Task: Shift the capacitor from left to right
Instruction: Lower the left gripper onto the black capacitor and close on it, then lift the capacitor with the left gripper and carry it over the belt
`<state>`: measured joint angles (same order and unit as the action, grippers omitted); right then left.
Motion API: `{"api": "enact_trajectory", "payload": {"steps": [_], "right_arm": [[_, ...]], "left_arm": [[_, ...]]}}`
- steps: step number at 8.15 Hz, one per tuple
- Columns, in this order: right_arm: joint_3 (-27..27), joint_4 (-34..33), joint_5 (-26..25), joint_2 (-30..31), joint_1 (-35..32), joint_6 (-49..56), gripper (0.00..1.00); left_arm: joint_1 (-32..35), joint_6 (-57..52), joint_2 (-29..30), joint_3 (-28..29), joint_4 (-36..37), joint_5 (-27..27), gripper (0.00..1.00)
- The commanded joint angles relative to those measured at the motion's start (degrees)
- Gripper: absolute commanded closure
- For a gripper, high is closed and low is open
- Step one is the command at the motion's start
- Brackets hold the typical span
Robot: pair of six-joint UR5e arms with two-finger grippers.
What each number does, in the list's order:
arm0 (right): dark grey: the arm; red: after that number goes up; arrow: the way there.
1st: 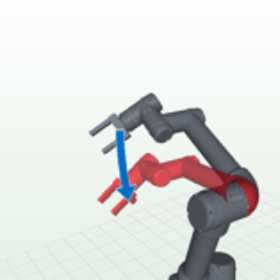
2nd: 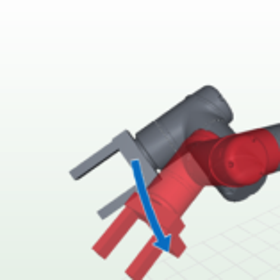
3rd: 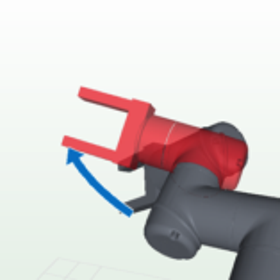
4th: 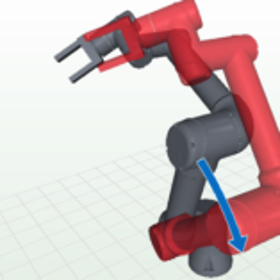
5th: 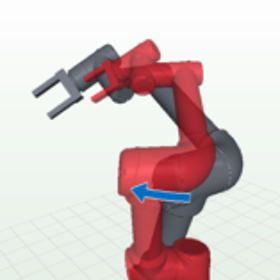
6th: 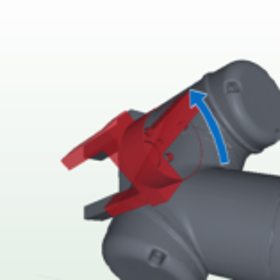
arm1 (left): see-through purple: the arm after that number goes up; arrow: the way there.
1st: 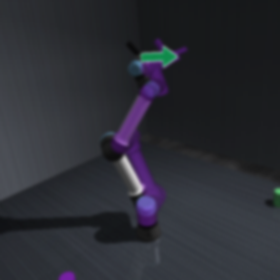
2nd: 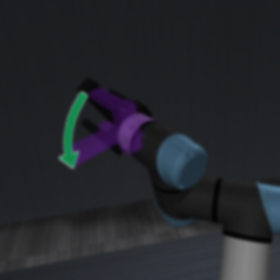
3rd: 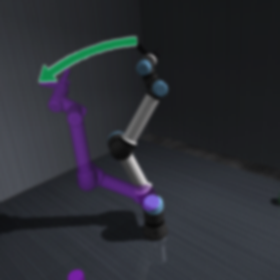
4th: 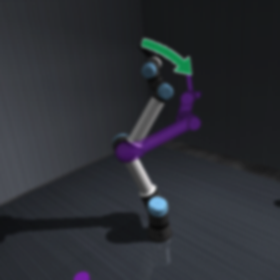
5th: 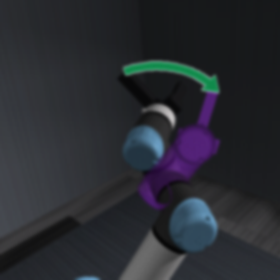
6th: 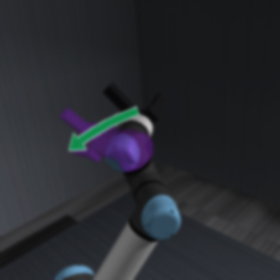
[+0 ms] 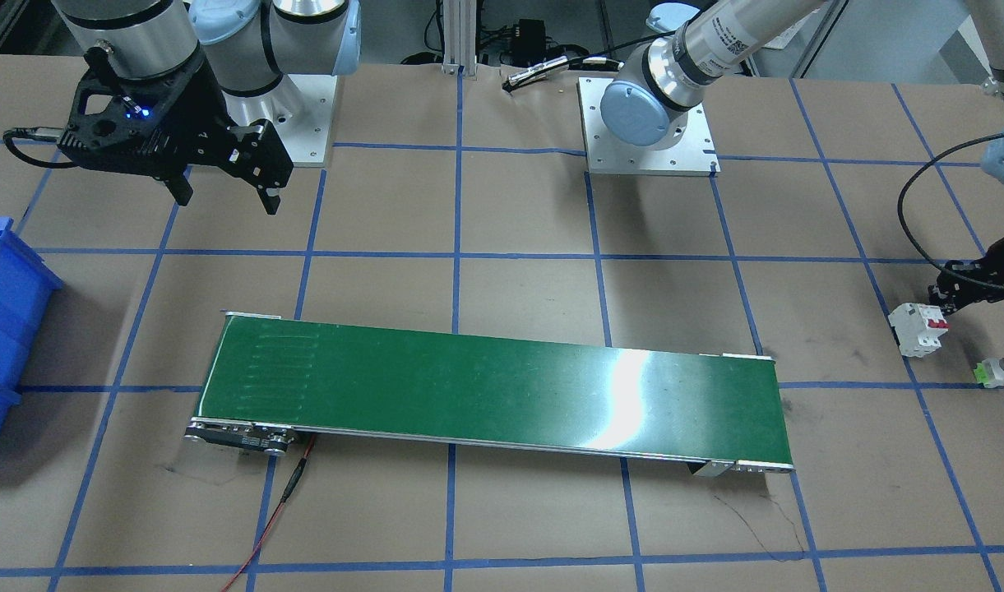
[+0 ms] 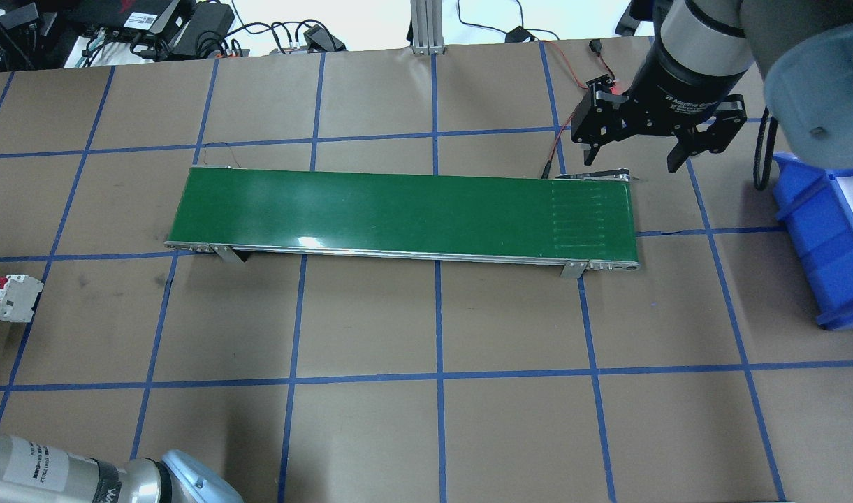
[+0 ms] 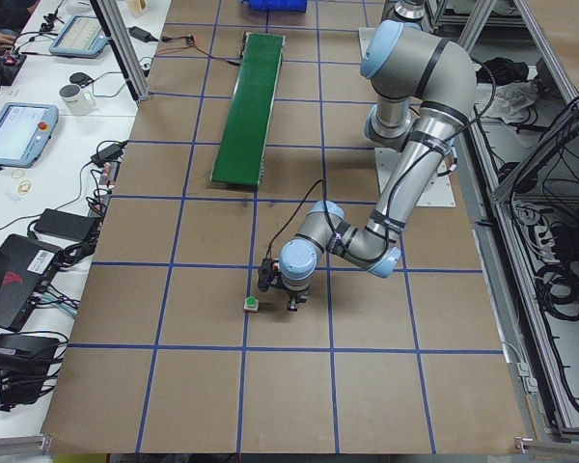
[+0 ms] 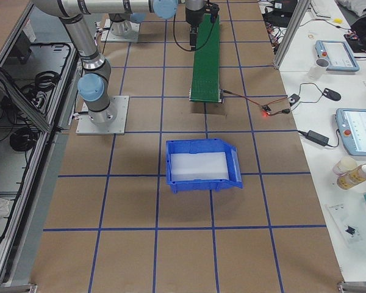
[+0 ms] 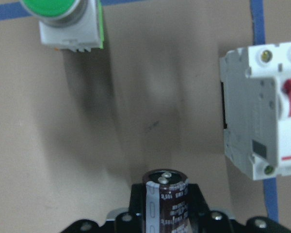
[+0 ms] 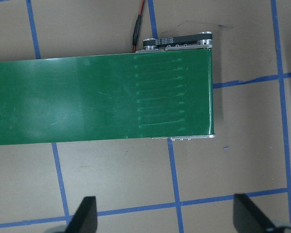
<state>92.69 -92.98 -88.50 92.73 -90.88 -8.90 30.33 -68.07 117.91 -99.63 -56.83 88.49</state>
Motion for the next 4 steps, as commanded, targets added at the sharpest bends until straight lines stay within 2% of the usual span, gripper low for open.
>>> {"api": "enact_trajectory", "payload": {"steps": [1,4], "right_arm": [[0.04,0.08,0.08,0.00,0.00,-0.06,0.00],[0.04,-0.01,0.08,0.00,0.00,-0.06,0.00]], "left_arm": [[0.69,1.78,-2.93,1.01,-11.30,1.85,1.00],[5.25,3.82,-10.66,1.71,-15.92,1.24,1.00]]}}
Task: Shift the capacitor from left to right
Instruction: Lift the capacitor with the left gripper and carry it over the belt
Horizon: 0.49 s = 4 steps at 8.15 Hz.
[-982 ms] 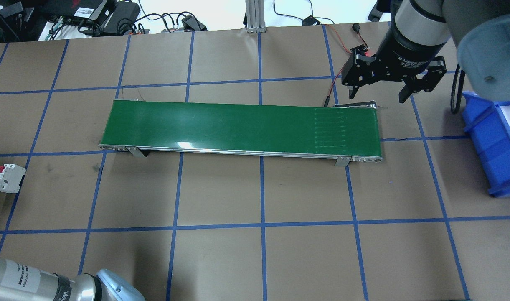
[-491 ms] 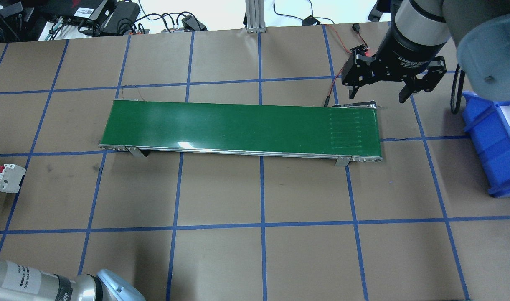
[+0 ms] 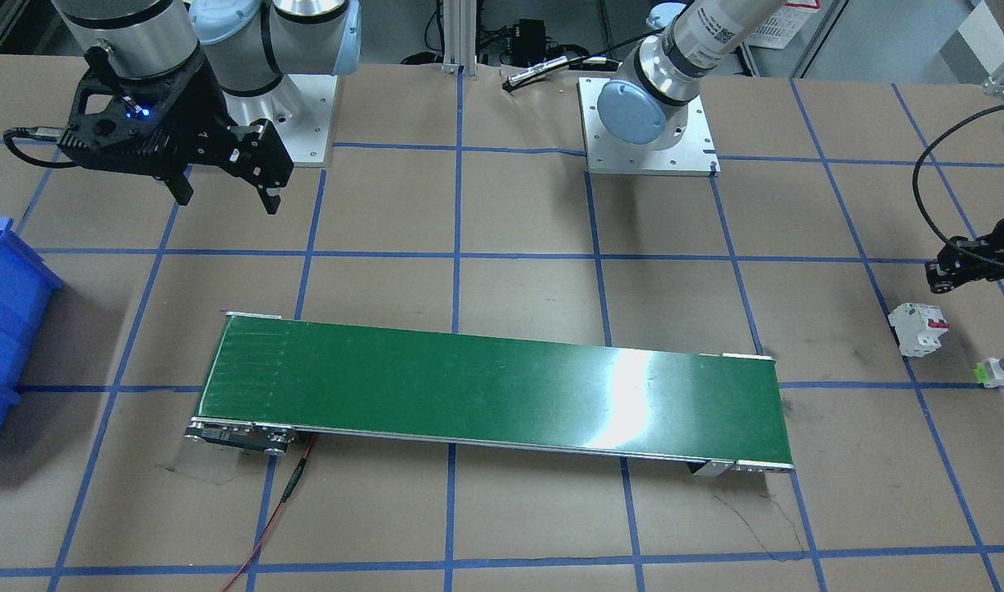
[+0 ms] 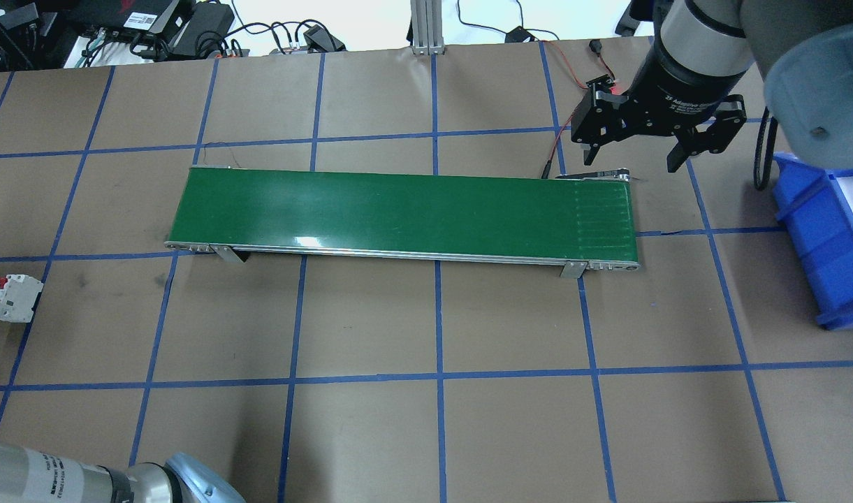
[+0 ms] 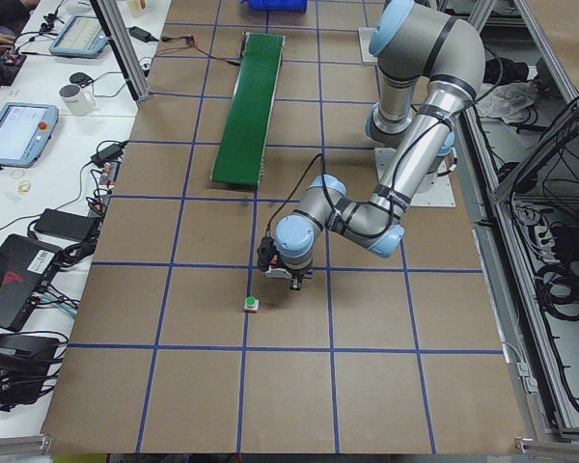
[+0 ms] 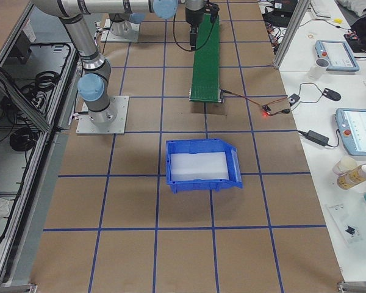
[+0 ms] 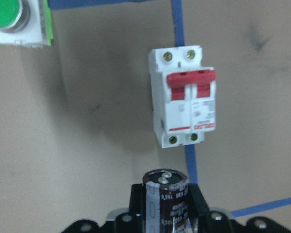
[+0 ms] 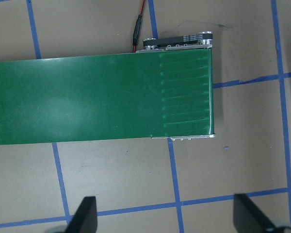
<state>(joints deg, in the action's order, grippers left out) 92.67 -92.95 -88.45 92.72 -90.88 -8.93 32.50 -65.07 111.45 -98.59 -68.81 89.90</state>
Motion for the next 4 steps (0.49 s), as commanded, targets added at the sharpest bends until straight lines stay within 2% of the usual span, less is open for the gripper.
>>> {"api": "enact_trajectory", "payload": {"steps": [1,4], "right_arm": [[0.06,-0.04,0.03,0.00,0.00,-0.04,0.00],[-0.03,-0.04,0.03,0.00,0.00,-0.03,0.00]], "left_arm": [[6.41,4.21,-5.35,2.42,-5.44,0.27,1.00],[24.83,28.15,-7.64,6.21,-10.63,2.63,1.00]]}}
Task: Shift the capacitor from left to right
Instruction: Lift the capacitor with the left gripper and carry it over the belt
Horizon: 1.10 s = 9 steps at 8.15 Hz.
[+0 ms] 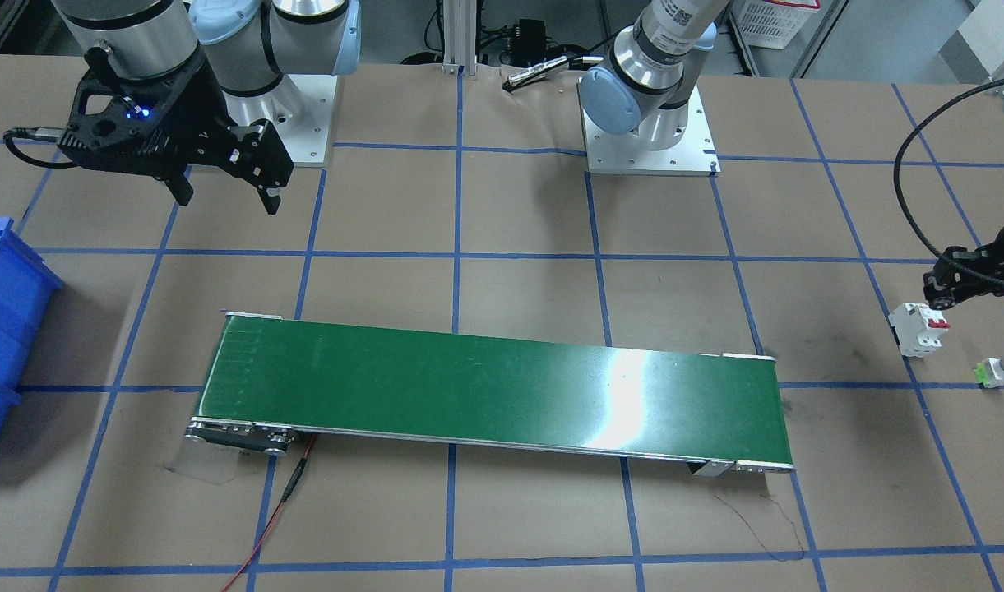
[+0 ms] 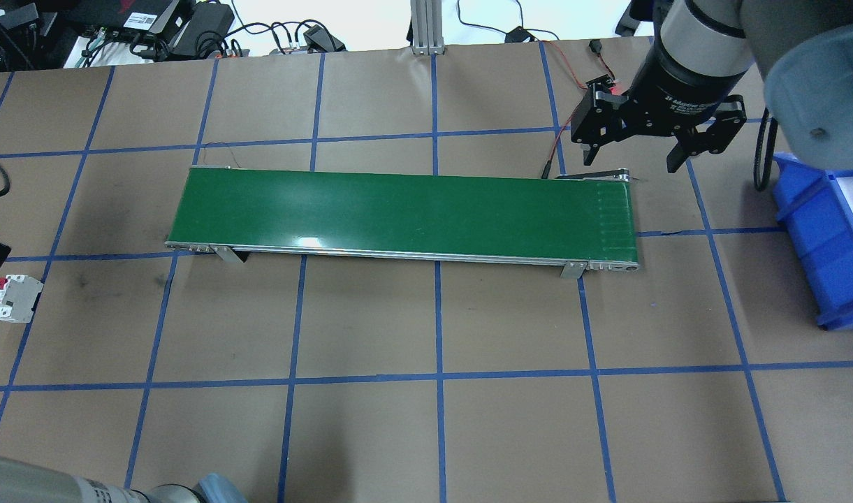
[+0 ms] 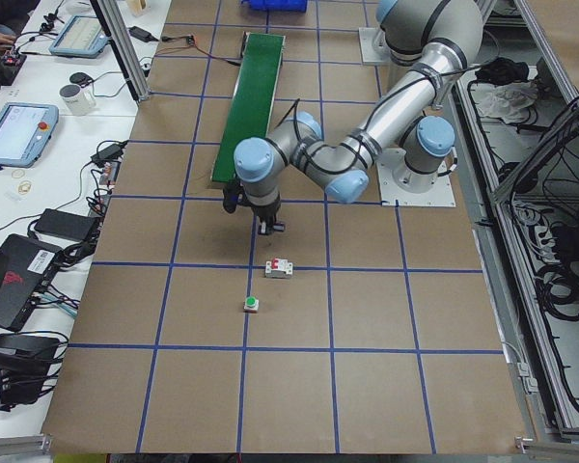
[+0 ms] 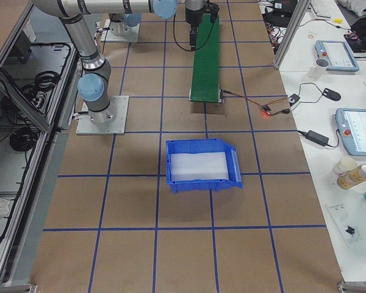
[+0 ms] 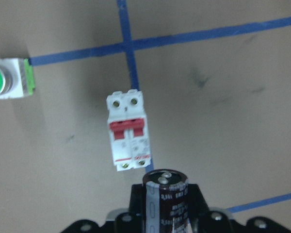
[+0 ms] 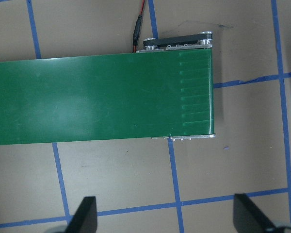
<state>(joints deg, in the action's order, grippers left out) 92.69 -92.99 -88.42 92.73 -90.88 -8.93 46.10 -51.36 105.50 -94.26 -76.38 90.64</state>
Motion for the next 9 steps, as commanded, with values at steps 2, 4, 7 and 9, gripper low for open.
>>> {"api": "enact_trajectory", "payload": {"steps": [2,4,7,9], "right_arm": [[0.04,0.00,0.00,0.00,0.00,-0.03,0.00],[-0.05,0.00,0.09,-0.09,0.00,-0.03,0.00],[-0.05,0.00,0.00,-0.09,0.00,-0.03,0.00],[0.03,0.00,0.00,0.00,0.00,-0.03,0.00]], "left_arm": [[22.14,28.27,-0.83,1.97,-3.24,1.21,1.00],[28.50,40.58,2.32,2.93,-2.63,-4.12,1.00],[32.73,40.81,6.29,6.10,-0.37,-3.81,1.00],[34.05,40.03,8.31,6.62,5.10,-3.72,1.00]]}}
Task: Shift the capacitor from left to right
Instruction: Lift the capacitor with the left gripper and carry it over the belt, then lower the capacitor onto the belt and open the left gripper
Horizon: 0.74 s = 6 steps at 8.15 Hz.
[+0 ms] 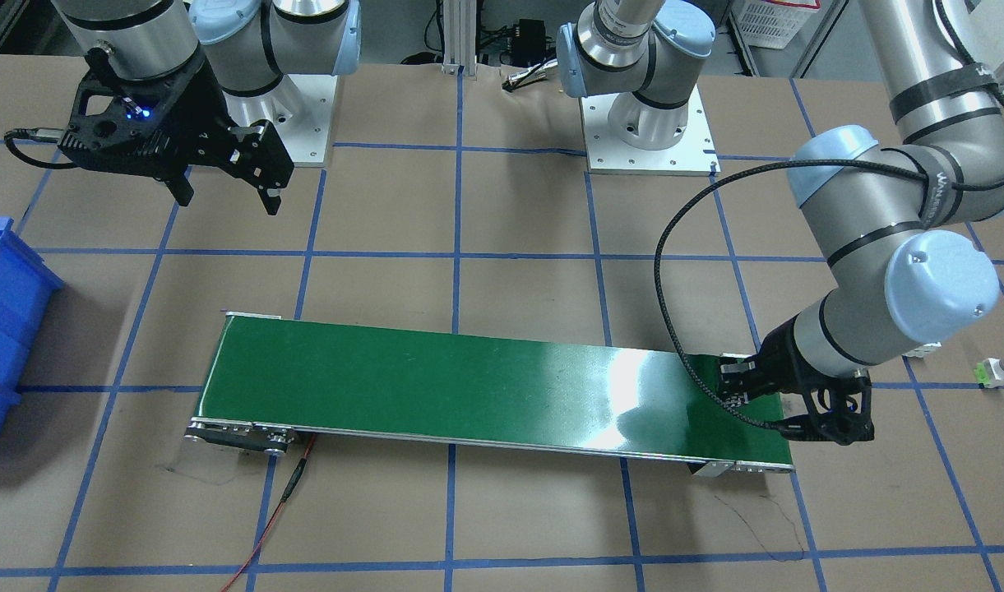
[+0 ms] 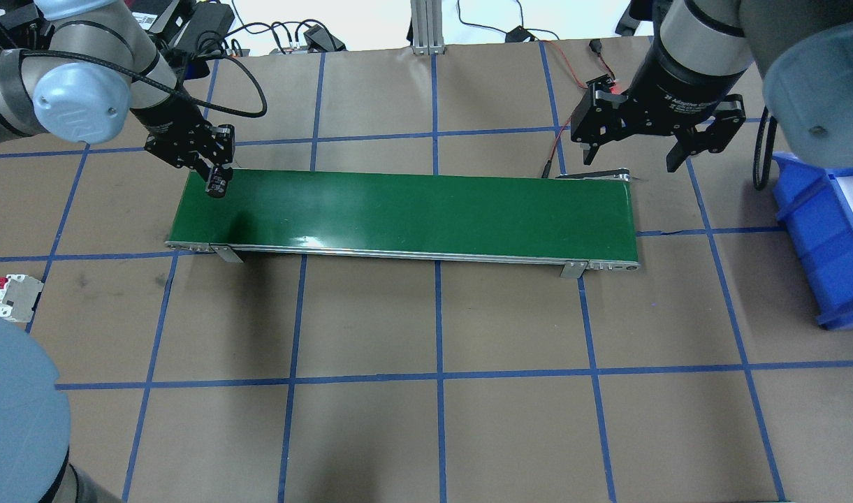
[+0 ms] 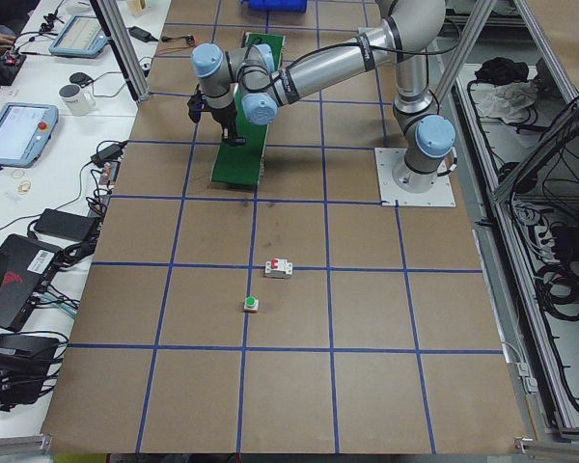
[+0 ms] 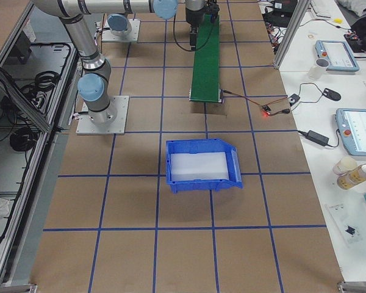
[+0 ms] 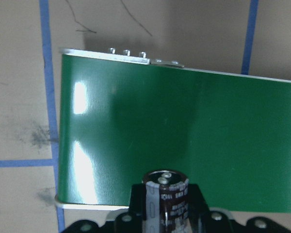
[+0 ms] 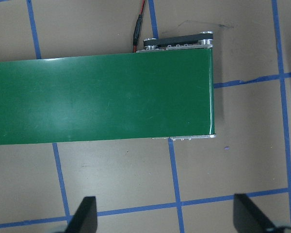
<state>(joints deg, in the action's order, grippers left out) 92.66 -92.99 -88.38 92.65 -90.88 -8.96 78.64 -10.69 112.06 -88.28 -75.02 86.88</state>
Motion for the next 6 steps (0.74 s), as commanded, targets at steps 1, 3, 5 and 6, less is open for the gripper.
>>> {"api": "enact_trajectory", "payload": {"steps": [1,3,5,6], "right_arm": [[-0.02,0.00,-0.04,0.07,0.00,0.00,0.00],[0.07,0.00,-0.04,-0.01,0.00,0.00,0.00],[0.06,0.00,-0.04,-0.01,0.00,0.00,0.00],[0.07,0.00,-0.04,-0.01,0.00,0.09,0.00]], "left_arm": [[1.69,-4.47,2.54,0.74,6.18,0.05,1.00],[1.78,-7.14,3.34,0.03,9.18,-0.13,1.00],[2.22,-6.97,3.87,-0.05,9.72,-0.04,1.00],[2.22,-8.02,3.78,-0.49,9.81,-0.04,1.00]]}}
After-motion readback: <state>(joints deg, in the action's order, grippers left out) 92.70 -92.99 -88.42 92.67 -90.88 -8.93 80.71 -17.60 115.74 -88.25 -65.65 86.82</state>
